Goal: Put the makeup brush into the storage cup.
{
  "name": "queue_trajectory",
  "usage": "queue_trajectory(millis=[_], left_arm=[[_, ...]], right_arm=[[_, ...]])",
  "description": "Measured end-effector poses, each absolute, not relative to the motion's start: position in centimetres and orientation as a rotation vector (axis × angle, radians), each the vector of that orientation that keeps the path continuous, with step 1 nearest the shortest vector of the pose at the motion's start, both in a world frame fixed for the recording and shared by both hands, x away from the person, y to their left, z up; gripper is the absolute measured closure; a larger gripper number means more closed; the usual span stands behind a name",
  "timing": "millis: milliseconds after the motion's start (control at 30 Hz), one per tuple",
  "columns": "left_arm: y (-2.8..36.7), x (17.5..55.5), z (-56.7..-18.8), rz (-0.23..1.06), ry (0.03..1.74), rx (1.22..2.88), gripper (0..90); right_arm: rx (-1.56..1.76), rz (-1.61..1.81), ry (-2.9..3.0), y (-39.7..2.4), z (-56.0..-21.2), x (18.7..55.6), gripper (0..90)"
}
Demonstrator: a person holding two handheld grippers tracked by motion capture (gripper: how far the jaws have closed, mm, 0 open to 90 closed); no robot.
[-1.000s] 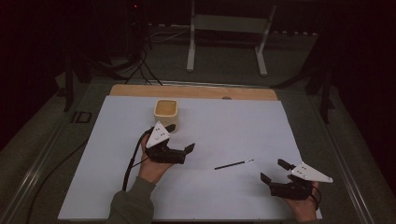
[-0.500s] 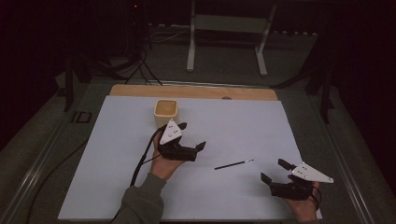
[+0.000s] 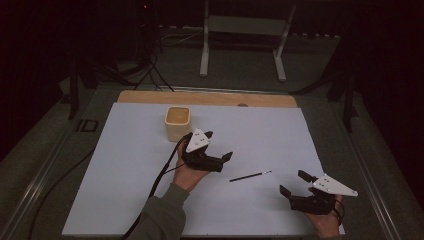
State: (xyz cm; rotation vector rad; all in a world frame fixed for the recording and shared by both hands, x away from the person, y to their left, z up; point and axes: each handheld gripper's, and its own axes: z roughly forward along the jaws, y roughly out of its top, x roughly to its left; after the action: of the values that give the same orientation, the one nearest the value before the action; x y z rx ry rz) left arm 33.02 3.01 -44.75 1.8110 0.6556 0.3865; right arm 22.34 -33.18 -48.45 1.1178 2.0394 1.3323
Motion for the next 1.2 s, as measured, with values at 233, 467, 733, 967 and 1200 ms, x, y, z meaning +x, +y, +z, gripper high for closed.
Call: queue_trajectory(millis=[233, 467, 733, 967, 1200], left_arm=[[1.3, 33.4, -45.3, 0.369, 0.65, 1.827, 6.0], [-0.3, 33.6, -45.9, 0.347, 0.639, 1.85, 6.4], [-1.5, 33.7, -46.7, 0.322, 0.626, 1.891, 7.0], [-1.9, 33.7, -47.6, 0.308, 0.616, 1.939, 7.1], [-2.5, 33.6, -48.8, 0.253, 0.586, 2.01, 11.3]], right_arm=[[1.116, 1.337, 2.033, -33.2, -48.4, 22.3, 10.3], [1.116, 1.338, 2.033, -33.2, -48.4, 22.3, 10.3], [1.117, 1.338, 2.033, -33.2, -48.4, 22.2, 10.3], [1.115, 1.338, 2.034, -33.2, -48.4, 22.2, 10.4], [1.113, 1.339, 2.036, -33.2, -48.4, 22.3, 10.3]])
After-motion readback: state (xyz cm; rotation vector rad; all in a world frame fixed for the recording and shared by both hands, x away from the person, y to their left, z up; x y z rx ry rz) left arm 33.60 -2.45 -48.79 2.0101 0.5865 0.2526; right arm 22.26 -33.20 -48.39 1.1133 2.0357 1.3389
